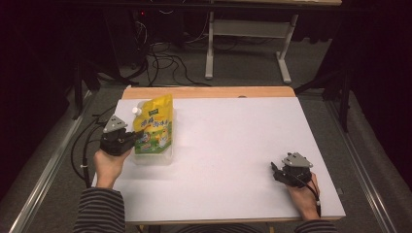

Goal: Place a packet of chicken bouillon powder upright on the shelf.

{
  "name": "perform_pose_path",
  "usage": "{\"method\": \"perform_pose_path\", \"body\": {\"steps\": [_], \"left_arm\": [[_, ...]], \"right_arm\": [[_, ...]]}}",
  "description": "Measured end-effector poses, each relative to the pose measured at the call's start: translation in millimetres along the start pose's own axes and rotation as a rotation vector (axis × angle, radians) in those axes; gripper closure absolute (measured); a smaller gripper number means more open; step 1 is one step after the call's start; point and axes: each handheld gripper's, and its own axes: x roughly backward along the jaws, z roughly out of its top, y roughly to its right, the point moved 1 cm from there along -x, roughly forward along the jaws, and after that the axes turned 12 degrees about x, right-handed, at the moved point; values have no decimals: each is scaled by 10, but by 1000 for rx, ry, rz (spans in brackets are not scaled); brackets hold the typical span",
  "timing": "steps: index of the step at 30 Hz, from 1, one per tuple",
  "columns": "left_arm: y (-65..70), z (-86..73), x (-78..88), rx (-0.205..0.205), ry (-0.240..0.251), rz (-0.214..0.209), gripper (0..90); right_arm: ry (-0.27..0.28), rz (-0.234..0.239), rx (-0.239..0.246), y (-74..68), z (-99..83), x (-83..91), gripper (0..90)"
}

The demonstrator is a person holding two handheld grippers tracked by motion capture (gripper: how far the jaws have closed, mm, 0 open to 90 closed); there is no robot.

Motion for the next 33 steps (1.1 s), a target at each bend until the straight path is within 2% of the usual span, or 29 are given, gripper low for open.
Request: {"method": "perform_pose_path", "body": {"steps": [6,8,9,11,13,14,15,18,23,24,25,27,29,33], "left_arm": [[-59,-65,5,4,-31,19,888],[-45,-72,4,0,-43,29,876],[-1,-65,11,-18,-44,35,855],[18,-57,24,-6,-30,23,774],[14,-55,33,-3,-20,25,734],[6,-51,37,8,-9,23,734],[-6,-39,41,35,1,11,674],[8,-29,44,37,16,5,642],[12,-3,80,55,63,-5,627],[4,22,119,74,103,-6,623],[-9,41,138,91,114,-15,623],[-13,61,152,93,122,-13,632],[7,119,188,77,125,-5,659],[37,116,222,75,130,-28,775]], "right_arm": [[-1,0,-2,-2,0,1,299],[1,-1,5,1,0,0,299],[0,0,0,0,0,0,298],[0,-2,-2,4,-1,-3,296],[-1,-3,-2,5,-1,-3,296],[-1,-4,-1,6,-1,-3,295],[-3,-4,-5,1,-1,-2,296],[-3,-6,1,2,0,0,297],[0,-8,2,-3,0,-1,298],[-3,-11,8,-6,2,3,298],[-2,-10,6,-10,3,3,299],[-2,-11,8,-11,3,3,299],[-2,-11,8,-11,3,3,299],[-1,-15,12,-14,2,4,299]]}}
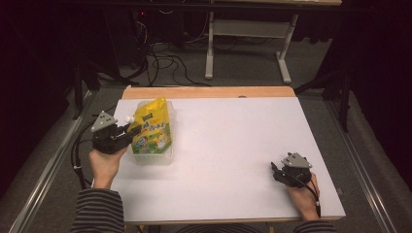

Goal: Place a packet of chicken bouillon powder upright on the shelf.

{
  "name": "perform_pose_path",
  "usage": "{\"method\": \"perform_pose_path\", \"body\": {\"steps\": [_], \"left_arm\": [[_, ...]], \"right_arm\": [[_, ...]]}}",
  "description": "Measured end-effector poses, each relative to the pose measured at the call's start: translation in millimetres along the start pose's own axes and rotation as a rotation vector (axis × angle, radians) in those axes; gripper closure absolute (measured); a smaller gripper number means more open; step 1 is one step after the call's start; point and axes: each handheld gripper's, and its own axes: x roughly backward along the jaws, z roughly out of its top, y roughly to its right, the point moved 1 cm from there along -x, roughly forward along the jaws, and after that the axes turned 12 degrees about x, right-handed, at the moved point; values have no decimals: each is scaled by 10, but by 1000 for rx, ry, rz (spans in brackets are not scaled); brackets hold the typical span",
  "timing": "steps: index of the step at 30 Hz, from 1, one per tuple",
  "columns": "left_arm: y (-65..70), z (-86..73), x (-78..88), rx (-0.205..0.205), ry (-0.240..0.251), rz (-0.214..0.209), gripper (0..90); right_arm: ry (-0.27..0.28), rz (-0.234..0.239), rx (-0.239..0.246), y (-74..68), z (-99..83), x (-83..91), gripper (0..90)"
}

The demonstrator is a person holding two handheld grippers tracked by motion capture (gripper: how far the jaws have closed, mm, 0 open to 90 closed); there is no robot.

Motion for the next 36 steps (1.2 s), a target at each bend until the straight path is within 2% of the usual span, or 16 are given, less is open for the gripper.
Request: {"method": "perform_pose_path", "body": {"steps": [1,2,3,4,6,12,13,15,20,23,27,34,36], "left_arm": [[40,-23,25,-29,-16,-6,792],[40,-23,25,-29,-16,-6,801],[74,-49,60,-51,-28,-25,806],[74,-49,60,-51,-28,-25,813],[114,-105,105,-83,-43,-28,820],[66,-187,127,-105,-63,18,835],[74,-210,81,-124,-86,52,844],[87,-227,37,-125,-96,44,836],[106,-247,-8,-110,-93,25,815],[107,-236,37,-72,-66,36,645],[96,-244,93,-47,-44,56,553],[70,-283,160,-10,-24,79,492],[82,-323,240,10,-3,93,483]], "right_arm": [[2,-2,4,0,0,-1,299],[1,-2,3,-1,0,0,299],[1,-3,3,-2,0,0,298],[1,-3,3,-2,0,0,298],[4,-6,4,-3,1,-1,297],[3,-10,8,-9,2,2,296],[2,-10,9,-12,2,3,296],[3,-14,14,-16,4,5,295],[4,-13,16,-17,4,5,296],[5,-12,19,-16,2,5,296],[5,-7,13,-14,3,4,297],[6,-5,13,-11,2,3,297],[6,-5,12,-12,2,4,297]]}}
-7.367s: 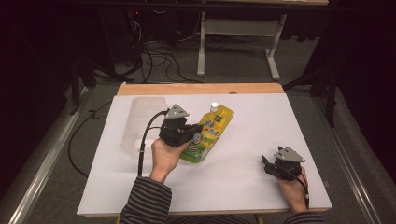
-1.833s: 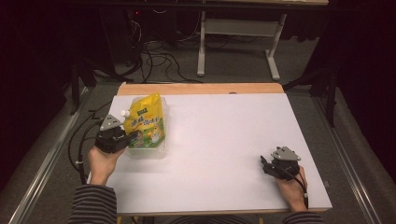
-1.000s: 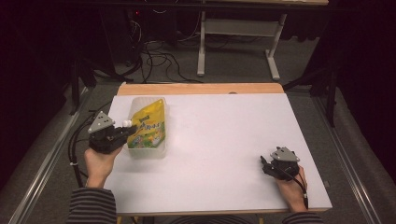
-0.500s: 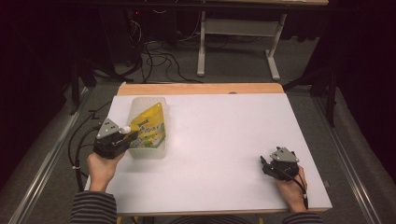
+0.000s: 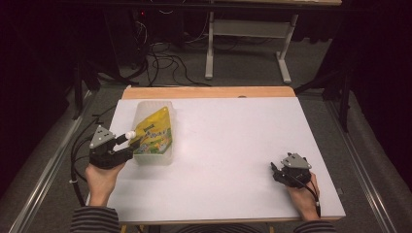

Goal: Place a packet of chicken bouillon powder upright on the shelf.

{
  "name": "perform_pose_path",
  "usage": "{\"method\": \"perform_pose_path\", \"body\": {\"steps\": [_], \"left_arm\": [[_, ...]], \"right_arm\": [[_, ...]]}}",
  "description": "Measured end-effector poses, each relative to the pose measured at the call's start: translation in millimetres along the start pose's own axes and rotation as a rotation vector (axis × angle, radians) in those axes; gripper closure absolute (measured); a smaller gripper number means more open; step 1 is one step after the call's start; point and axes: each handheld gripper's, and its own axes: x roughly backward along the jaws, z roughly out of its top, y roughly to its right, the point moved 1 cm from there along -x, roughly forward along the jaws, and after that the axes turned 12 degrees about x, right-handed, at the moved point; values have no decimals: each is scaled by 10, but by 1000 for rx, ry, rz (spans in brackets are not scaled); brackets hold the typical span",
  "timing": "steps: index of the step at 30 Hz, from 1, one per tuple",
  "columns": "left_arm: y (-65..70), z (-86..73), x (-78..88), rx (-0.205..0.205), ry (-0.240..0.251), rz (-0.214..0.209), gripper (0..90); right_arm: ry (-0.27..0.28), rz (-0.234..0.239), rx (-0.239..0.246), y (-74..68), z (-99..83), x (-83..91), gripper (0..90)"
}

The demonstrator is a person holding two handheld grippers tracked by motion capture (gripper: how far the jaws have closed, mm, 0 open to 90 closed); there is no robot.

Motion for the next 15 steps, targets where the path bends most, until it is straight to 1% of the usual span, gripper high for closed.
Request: {"method": "perform_pose_path", "body": {"steps": [3,6,12,15], "left_arm": [[18,-56,78,6,11,12,479],[43,-115,122,3,13,12,473],[71,-190,101,14,17,0,472],[95,-217,94,20,24,4,472]], "right_arm": [[2,1,3,3,-2,-1,297],[-1,3,-3,0,0,1,297],[0,2,0,0,0,0,297],[-1,0,0,-3,0,1,297]]}}
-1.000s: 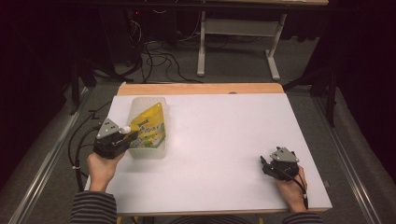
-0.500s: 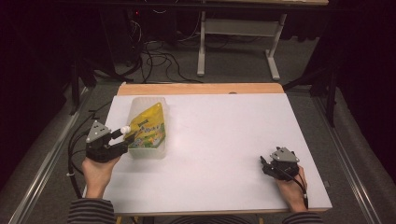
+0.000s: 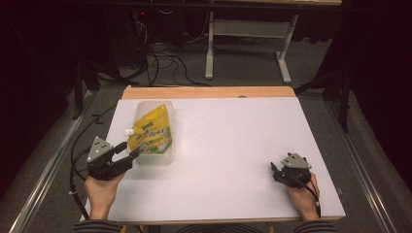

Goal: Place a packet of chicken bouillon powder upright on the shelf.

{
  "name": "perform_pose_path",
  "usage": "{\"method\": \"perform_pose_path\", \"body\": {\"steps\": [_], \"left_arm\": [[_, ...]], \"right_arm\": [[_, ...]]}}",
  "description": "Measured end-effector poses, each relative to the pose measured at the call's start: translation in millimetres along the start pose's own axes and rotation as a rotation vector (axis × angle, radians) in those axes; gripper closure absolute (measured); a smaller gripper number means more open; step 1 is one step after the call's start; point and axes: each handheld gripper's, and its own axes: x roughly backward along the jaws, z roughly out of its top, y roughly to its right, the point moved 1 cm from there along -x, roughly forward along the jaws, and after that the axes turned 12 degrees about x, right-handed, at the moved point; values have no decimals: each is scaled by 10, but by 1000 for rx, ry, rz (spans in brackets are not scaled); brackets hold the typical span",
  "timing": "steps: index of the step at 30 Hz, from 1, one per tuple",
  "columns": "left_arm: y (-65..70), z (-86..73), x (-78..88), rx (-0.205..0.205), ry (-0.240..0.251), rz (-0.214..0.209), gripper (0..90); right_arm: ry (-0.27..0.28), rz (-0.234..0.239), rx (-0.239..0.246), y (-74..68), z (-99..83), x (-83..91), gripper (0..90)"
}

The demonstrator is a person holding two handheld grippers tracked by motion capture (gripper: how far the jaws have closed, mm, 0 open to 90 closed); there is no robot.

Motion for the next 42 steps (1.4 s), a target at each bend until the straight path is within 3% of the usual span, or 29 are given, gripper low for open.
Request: {"method": "perform_pose_path", "body": {"steps": [9,17,35,42], "left_arm": [[114,-161,39,-11,1,17,471],[202,-229,56,2,17,-3,471],[566,-302,-189,-44,-9,-71,470],[714,-334,-309,-51,-14,-99,469]], "right_arm": [[1,-2,9,0,-1,1,297],[2,-3,9,-4,0,2,297],[0,4,2,6,-2,1,297],[11,17,-22,23,-10,9,296]]}}
